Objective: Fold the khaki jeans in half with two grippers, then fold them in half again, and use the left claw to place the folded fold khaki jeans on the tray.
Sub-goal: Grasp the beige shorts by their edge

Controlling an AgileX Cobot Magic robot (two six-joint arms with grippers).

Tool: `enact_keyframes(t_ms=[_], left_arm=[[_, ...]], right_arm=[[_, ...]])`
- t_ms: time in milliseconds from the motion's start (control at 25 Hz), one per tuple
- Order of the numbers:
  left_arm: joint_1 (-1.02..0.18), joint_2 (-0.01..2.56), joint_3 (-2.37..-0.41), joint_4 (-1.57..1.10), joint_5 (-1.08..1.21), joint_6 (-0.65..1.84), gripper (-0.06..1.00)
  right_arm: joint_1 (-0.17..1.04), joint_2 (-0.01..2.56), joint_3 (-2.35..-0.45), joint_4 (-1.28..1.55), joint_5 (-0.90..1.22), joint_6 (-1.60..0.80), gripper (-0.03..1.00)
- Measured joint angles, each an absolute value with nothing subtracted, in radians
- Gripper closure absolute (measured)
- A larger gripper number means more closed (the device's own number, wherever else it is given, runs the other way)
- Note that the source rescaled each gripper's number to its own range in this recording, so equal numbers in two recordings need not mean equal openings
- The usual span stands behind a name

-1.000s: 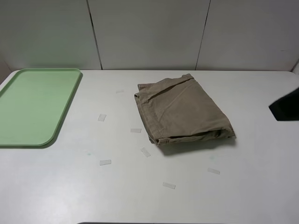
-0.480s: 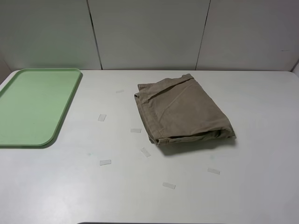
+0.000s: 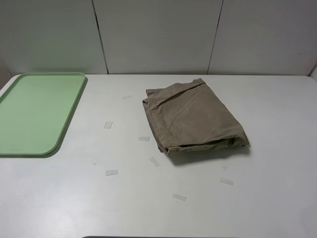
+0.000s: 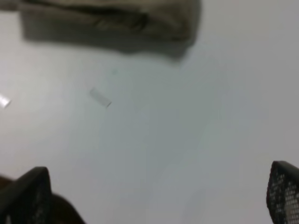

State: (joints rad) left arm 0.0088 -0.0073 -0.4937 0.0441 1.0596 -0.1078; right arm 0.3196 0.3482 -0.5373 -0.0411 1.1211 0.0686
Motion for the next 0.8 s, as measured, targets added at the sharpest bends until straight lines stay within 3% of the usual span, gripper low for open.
enact_keyframes(t_ms=[560, 800], left_arm=[[0.009, -0.007, -0.494, 0.044, 1.060, -0.108, 0.04], [0.009, -0.007, -0.494, 0.044, 1.060, -0.108, 0.04]], right_arm=[[0.099, 0.022, -0.500, -0.029, 1.025, 0.069, -0.03], [0.043, -0.005, -0.498, -0.027, 1.027, 0.069, -0.03]])
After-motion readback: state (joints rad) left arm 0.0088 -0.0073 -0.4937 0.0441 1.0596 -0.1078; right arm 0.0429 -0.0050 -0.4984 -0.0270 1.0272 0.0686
